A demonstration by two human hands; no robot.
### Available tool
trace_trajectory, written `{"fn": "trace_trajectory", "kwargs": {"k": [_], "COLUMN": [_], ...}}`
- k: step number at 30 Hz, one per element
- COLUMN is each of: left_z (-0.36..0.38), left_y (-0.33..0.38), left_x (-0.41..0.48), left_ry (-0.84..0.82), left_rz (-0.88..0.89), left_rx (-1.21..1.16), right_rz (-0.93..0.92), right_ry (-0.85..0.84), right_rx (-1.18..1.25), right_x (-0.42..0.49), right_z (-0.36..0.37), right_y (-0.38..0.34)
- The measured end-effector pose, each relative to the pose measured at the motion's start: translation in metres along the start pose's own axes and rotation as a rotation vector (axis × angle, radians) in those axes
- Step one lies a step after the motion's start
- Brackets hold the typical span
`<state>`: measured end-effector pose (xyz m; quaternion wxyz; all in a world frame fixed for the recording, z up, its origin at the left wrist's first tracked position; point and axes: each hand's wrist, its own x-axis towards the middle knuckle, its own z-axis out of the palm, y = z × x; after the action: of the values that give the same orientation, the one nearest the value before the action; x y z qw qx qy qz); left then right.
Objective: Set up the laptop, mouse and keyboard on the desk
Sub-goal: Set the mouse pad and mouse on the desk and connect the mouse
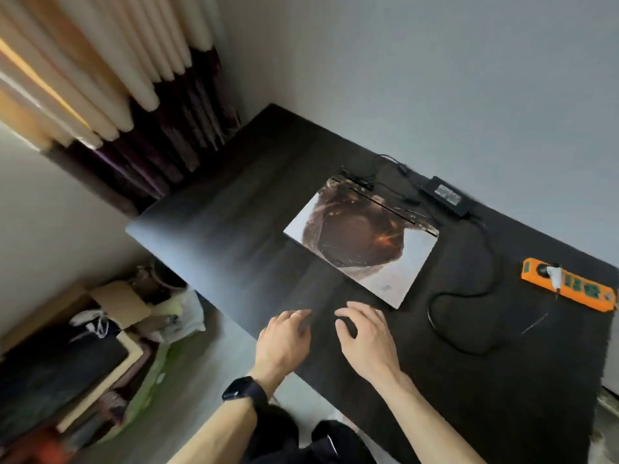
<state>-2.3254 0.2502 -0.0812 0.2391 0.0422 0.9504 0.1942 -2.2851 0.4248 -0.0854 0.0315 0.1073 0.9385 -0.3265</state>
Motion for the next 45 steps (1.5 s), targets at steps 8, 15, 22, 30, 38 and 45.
{"fn": "trace_trajectory", "kwargs": {"k": [8,15,22,30,38,45], "left_z": [-0.053,-0.082,-0.103,-0.122,-0.126,-0.113], "left_y": [-0.17,-0.361,-0.481,-0.549,-0.646,-0.731], "left_x": [-0.082,-0.167,-0.239,-0.24,-0.2,-0.158], "left_ry": [0.303,0.398,0.46,0.462,0.375,0.189], "left_rz": [-0.299,-0.503,-0.74,-0.827,-0.996,-1.211], "left_rx": [-0.242,-0.299,-0.468,-0.642,-0.815,-0.881], "right_rz": [-0.397,-0.566,-0.587,-0.582,-0.373,-0.29], "right_ry": [-0.324,-0.584,-0.824,-0.911,-1.019,-1.064], "right_rx": [0.003,-0.039,-0.11,-0.234,-0.447,-0.637], "right_x": [-0.012,-0.056,-0.103,-0.078,0.011,0.079], "right_z": [0.09,0.224,0.301,0.365,0.484,0.596], "right_y": [-0.164,-0.313,-0.406,-0.458,-0.482,-0.503]}}
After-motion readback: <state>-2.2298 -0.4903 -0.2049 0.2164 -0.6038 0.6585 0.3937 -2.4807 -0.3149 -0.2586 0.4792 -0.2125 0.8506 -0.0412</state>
